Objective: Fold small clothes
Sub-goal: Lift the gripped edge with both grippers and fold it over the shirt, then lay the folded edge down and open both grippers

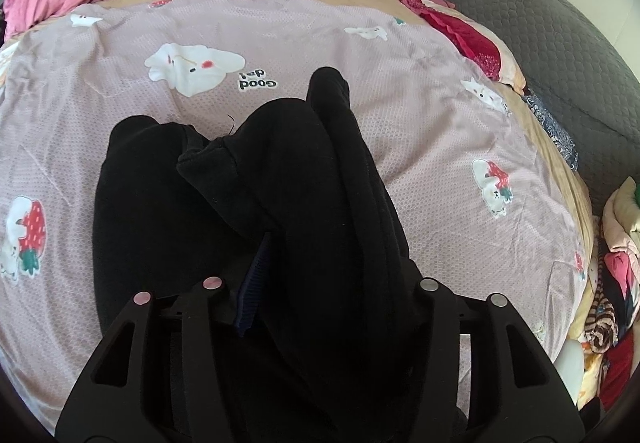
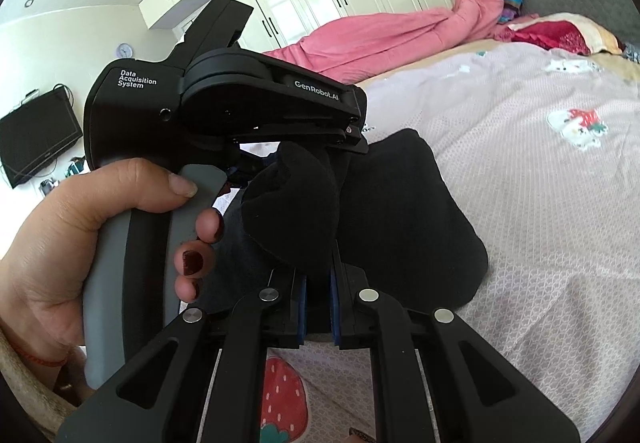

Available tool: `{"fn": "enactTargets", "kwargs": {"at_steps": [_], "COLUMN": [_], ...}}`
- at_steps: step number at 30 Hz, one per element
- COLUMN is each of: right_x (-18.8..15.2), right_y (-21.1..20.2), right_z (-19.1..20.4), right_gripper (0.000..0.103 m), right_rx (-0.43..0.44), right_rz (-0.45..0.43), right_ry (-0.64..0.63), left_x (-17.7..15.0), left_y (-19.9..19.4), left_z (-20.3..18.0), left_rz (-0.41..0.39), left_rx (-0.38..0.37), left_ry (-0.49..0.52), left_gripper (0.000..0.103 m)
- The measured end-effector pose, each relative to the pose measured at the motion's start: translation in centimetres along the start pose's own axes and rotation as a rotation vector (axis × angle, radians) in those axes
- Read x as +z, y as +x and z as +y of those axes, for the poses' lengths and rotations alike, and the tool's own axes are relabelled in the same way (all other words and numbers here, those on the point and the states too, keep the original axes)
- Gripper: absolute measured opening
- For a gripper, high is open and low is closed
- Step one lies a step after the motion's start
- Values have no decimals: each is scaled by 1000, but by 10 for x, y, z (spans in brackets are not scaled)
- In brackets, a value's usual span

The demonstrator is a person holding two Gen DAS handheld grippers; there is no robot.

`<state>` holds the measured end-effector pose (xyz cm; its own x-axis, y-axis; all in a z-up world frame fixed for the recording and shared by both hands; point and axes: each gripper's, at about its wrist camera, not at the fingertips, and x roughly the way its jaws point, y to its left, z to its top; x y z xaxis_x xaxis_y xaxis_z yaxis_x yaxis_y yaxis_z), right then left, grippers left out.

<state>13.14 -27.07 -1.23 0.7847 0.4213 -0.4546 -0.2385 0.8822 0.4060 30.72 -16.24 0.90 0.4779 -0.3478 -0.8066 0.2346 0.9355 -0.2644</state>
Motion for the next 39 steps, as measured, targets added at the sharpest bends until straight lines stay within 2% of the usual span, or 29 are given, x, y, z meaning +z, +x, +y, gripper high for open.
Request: {"fn": "enactTargets", "kwargs": {"at_steps": [2, 4, 5, 6, 8, 11, 14, 16, 18, 20, 23, 27, 31, 34, 36, 38, 39], "right_x": [-1, -1, -1, -2, -4, -5, -2, 3, 13, 25, 44, 60, 67, 71, 73, 74, 74], "right_y": [0, 0, 1, 1, 4, 3, -4, -9, -11, -8, 12, 47, 66, 71, 72, 73, 72], "right_z": [0, -2, -3, -6, -14, -28, -36, -41, -42, -44, -53, -68, -79, -77, -71, -64, -60], "right_gripper": [8, 9, 10, 12, 14, 30, 54, 64, 77, 83, 87, 87, 85, 72, 45, 29, 26], "right_rx": [1, 3, -4, -7, 1, 35, 72, 121, 158, 168, 170, 181, 208, 171, 142, 126, 109], "right_rz": [5, 11, 19, 26, 56, 91, 110, 118, 126, 137, 211, 310, 344, 357, 353, 342, 329], "right_ry": [7, 16, 24, 37, 77, 141, 167, 190, 188, 191, 226, 301, 345, 303, 245, 194, 153], "left_x": [0, 1, 0, 0, -1, -3, -13, -22, -32, -41, -52, -62, -67, -69, -69, -69, -69], "left_y": [2, 2, 0, -6, -14, -31, -45, -52, -58, -60, -60, -55, -47, -44, -42, -41, -41], "left_z": [-1, -1, -1, 0, 3, 16, 44, 63, 81, 94, 105, 108, 103, 99, 96, 94, 93], "left_rz": [-2, -6, -18, -42, -72, -130, -171, -184, -193, -191, -177, -158, -131, -123, -115, -115, -113], "left_rx": [-6, -33, -59, -93, -114, -126, -88, -41, -4, 19, 16, -8, -42, -49, -55, -53, -56], "left_ry": [-1, -9, -19, -35, -47, -77, -130, -152, -170, -192, -186, -173, -146, -128, -116, -109, -106], "left_gripper": [52, 69, 84, 85, 85, 85, 85, 85, 85, 85, 85, 85, 85, 85, 85, 85, 85]}}
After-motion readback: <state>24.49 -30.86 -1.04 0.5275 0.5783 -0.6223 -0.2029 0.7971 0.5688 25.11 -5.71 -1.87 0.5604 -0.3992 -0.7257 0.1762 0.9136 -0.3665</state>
